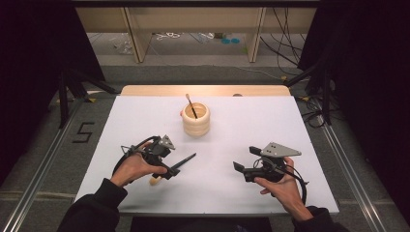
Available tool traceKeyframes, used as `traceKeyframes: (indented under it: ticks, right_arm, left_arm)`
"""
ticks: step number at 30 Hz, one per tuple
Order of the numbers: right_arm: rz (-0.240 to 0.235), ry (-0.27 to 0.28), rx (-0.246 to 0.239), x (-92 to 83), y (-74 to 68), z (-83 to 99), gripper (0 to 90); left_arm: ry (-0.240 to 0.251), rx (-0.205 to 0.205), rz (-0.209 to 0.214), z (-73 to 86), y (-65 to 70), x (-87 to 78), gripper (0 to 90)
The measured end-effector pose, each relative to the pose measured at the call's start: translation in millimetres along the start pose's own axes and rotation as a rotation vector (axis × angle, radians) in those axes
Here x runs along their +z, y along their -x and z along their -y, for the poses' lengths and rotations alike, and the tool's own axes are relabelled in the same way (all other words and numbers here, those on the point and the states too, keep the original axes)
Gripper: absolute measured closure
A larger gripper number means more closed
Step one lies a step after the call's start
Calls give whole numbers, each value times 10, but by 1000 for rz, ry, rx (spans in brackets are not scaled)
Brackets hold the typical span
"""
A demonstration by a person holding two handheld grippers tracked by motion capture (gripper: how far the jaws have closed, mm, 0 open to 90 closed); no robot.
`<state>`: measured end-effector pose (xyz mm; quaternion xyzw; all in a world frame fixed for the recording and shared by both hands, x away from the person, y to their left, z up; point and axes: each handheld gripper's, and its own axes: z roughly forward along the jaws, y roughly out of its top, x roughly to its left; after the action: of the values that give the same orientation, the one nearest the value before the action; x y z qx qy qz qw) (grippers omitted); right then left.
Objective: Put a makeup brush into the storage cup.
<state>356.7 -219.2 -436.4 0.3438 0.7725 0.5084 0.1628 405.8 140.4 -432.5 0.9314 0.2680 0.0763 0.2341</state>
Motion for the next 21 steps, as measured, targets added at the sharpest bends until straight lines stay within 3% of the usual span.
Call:
traceKeyframes:
  ticks: [1,2,5,13,21]
  right_arm:
    - [-9,-3,-4,3,-2,1,159]
    - [-6,1,-12,9,3,3,160]
    - [-13,18,-10,25,4,8,160]
    - [-13,-8,-11,19,0,3,160]
    - [-9,-16,-11,16,-3,4,161]
  left_arm:
    - [-5,-16,-8,-8,-6,14,216]
    - [-48,-2,-5,-33,-46,7,222]
    - [-54,-2,-6,-49,-63,24,237]
    - [-147,5,3,-131,-101,114,294]
    - [-180,12,14,-154,-121,206,339]
